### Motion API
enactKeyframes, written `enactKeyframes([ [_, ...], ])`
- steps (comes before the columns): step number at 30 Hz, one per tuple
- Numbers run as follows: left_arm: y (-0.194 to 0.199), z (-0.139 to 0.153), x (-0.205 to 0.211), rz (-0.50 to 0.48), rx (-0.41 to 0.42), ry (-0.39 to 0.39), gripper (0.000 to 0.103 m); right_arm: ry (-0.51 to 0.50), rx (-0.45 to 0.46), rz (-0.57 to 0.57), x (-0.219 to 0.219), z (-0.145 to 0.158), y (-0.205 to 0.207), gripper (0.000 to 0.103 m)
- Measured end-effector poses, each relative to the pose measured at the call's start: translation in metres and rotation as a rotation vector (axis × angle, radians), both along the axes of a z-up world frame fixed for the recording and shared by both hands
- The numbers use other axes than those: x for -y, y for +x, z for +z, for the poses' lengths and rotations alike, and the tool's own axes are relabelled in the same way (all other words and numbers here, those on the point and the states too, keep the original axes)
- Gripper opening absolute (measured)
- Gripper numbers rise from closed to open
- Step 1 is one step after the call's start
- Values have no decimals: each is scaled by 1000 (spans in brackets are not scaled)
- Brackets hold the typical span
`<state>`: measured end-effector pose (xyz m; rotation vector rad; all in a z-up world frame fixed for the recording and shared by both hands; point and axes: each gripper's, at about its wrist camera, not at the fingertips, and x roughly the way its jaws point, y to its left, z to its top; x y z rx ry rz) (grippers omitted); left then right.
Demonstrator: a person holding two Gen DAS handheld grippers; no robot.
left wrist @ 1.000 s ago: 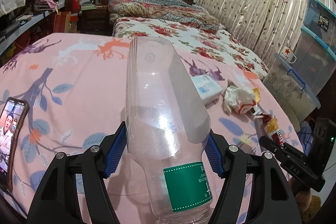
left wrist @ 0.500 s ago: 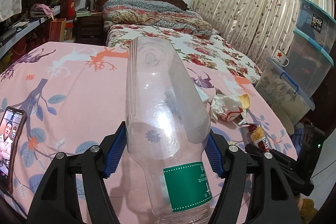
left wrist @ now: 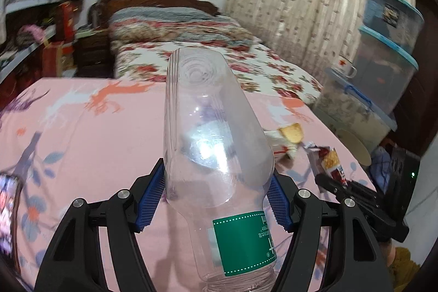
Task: Collect trash
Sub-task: 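Carry bottle and snack bag over the wastebasket and open both tools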
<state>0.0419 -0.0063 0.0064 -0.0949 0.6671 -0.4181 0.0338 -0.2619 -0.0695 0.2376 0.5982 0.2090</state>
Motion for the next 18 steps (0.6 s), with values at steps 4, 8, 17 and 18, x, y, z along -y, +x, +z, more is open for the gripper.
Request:
enactKeyframes([
  [4, 17, 6, 52, -130, -16, 2, 65, 19, 12, -96, 41, 1, -5, 21],
  [8, 39, 6, 117, -280, -70, -6, 65, 26, 33, -208, 96, 8, -14, 21],
  [17, 70, 4, 330, -673, -163, 46, 64, 117, 15, -558, 280, 12, -42, 21],
  [18, 74, 1, 357, -715, -183, 52, 64, 146, -2, -595, 304, 8, -42, 21],
])
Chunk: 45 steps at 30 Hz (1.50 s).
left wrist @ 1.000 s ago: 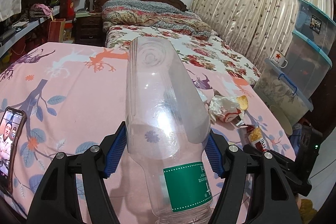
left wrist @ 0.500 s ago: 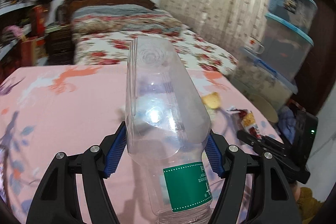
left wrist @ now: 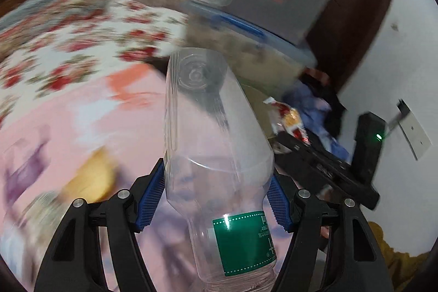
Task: Collect trash
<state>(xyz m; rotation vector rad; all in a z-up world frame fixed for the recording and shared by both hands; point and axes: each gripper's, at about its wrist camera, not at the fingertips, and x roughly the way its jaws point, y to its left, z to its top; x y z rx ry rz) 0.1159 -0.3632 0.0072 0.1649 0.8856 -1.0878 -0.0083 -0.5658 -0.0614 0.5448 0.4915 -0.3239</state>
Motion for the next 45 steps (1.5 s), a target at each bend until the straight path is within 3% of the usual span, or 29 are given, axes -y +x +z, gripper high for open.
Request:
enactKeyframes([
  [4, 21, -20, 90, -118, -122, 38, 65, 97, -12, -67, 63, -16, 3, 21],
  [9, 53, -52, 177, -181, -279, 93, 67, 179, -37, -66, 104, -40, 33, 26],
  [10, 61, -58, 189, -174, -300, 112, 73, 204, -47, -70, 112, -45, 37, 44],
  [11, 66, -64, 201, -153, -305, 135, 77, 219, -50, -85, 115, -47, 39, 73],
  [12, 72, -66, 206, -126, -297, 144, 78, 222, -32, -106, 118, -49, 38, 82],
  [15, 80, -60, 202, -93, -309, 109, 78, 211, -8, -113, 116, -46, 34, 80],
  [20, 74, -26, 152, -60, -253, 16, 78, 155, 75, -153, 99, -28, 11, 78],
  [23, 60, -15, 106, -52, -253, -37, 78, 154, 118, -113, 77, -15, 6, 75],
  [27, 31, -18, 30, -25, -228, -40, 78, 179, 122, -12, 45, -8, 21, 68],
  [31, 16, -22, -44, 32, -202, -39, 77, 217, 88, 123, -3, -11, 51, 59],
  [39, 21, -25, -220, 381, -95, -27, 77, 283, -8, 367, -107, -27, 115, 54],
  [42, 27, -36, -244, 429, -104, -7, 77, 260, -59, 477, -148, -31, 136, 54],
  [45, 30, -46, -242, 430, -101, 16, 78, 238, -123, 550, -186, -38, 154, 55],
])
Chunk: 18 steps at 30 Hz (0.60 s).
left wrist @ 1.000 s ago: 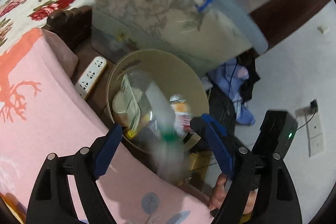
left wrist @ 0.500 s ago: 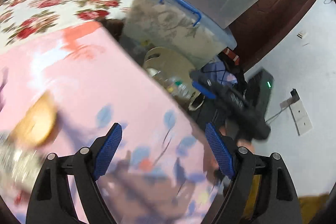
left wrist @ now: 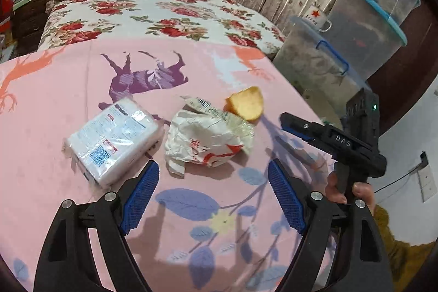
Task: Collect trash
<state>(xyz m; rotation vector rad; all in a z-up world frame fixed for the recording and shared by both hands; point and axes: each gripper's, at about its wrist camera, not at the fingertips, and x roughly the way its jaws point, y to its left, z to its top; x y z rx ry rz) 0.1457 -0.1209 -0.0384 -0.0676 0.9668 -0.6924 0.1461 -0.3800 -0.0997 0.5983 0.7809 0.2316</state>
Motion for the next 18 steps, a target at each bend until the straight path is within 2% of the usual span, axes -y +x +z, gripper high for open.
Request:
enactKeyframes([
  [4, 5, -6, 20, -44, 38, 37, 80, 2, -39, 20, -17, -8, 14, 64],
  [6, 8, -11, 34, -44, 62, 72, 84, 27, -60, 25, -16, -12, 19, 64],
  [8, 15, -18, 45, -43, 54, 82, 84, 56, -78, 33, -17, -19, 25, 64],
  [9, 18, -23, 48, -40, 47, 84, 77, 62, -86, 41, -19, -23, 28, 62],
  [10, 20, -27, 51, -41, 36, 93, 46, 64, -92, 50, -23, -24, 29, 47],
  [11, 22, -32, 52, -47, 16, 103, 30, 63, -105, 66, -27, -26, 30, 29],
  [12, 22, -35, 49, -53, -14, 87, 27, 63, -106, 77, -30, -26, 29, 28],
  [13, 20, -34, 45, -45, -16, 74, 23, 57, -93, 87, -34, -24, 23, 21],
  [14, 15, -32, 40, -47, -17, 70, 22, 49, -91, 94, -37, -22, 21, 19],
  [18, -13, -22, 9, -57, -36, 22, 22, 36, -70, 120, -51, -18, -9, 18],
])
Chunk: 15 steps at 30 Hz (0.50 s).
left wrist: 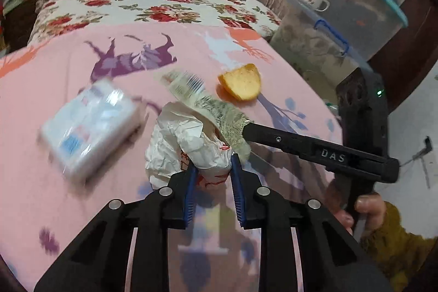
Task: Collect trash
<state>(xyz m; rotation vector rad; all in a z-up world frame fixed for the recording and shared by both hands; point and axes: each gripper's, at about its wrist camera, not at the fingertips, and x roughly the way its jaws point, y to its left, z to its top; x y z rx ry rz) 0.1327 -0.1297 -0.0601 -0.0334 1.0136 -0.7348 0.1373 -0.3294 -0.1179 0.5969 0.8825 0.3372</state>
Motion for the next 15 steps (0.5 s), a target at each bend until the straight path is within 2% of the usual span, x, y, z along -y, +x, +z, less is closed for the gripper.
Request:
enactKeyframes([
  [5, -32, 4, -46, 50, -25, -32, 22, -13, 12, 20, -11, 2, -43, 18],
  [8, -41, 2, -65, 96, -37, -42, 23, -26, -2, 13, -14, -1, -61, 23],
  [9, -43, -1, -70, 111, -41, -43, 23, -31, -4, 8, -14, -2, -64, 30],
  [10, -42, -5, -73, 124, -51, -46, 24, -33, -1, -6, -13, -2, -68, 62],
  [11, -41, -6, -75, 130, -59, -53, 24, -34, 19, -34, -11, -1, -73, 86],
  [15, -42, -12, -76, 131, -53, -72, 25, -113, 77, -58, -14, 13, -74, 85],
])
